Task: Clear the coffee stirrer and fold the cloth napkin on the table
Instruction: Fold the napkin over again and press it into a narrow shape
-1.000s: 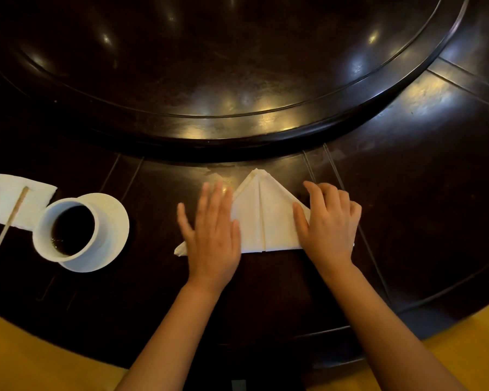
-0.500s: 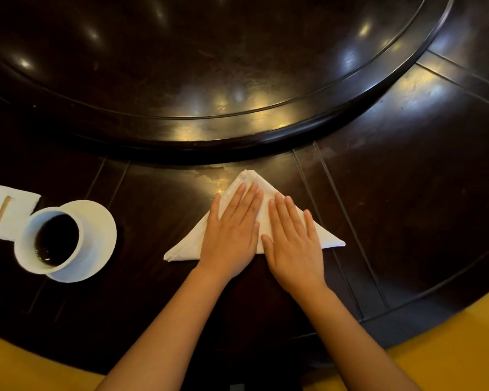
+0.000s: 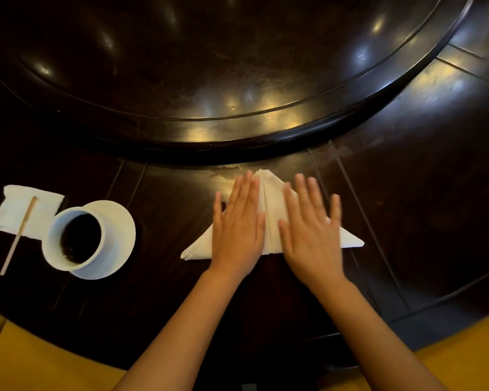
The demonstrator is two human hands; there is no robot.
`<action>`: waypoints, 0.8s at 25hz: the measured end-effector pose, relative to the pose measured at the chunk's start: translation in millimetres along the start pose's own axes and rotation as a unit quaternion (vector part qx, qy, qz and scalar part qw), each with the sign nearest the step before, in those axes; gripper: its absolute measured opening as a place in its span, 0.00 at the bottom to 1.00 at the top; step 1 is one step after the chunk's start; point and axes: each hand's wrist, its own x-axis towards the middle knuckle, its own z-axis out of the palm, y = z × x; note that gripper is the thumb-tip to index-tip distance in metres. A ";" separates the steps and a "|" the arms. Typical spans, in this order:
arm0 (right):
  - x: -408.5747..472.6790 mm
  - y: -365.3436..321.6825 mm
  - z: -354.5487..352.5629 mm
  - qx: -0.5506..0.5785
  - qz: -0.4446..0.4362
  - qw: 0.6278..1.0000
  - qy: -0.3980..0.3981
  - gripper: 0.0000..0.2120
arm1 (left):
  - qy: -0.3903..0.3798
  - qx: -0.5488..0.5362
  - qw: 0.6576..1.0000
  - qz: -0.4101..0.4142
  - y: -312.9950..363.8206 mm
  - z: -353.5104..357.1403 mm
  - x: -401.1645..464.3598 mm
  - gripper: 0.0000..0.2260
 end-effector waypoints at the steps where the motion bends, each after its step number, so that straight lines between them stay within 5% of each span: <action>1: 7.6 -8.6 4.5 -0.002 -0.043 0.999 -0.022 0.27 | 0.026 0.034 0.999 -0.009 -3.7 -2.3 -2.8 0.26; 5: 27.2 -12.3 21.2 -0.029 -0.129 0.985 -0.108 0.26 | -0.016 0.128 0.992 -0.004 -17.5 0.3 -16.8 0.25; 20: 39.7 -2.0 21.1 -0.050 -0.233 0.960 -0.149 0.27 | -0.124 0.111 0.986 -0.008 -48.8 -17.1 -119.4 0.31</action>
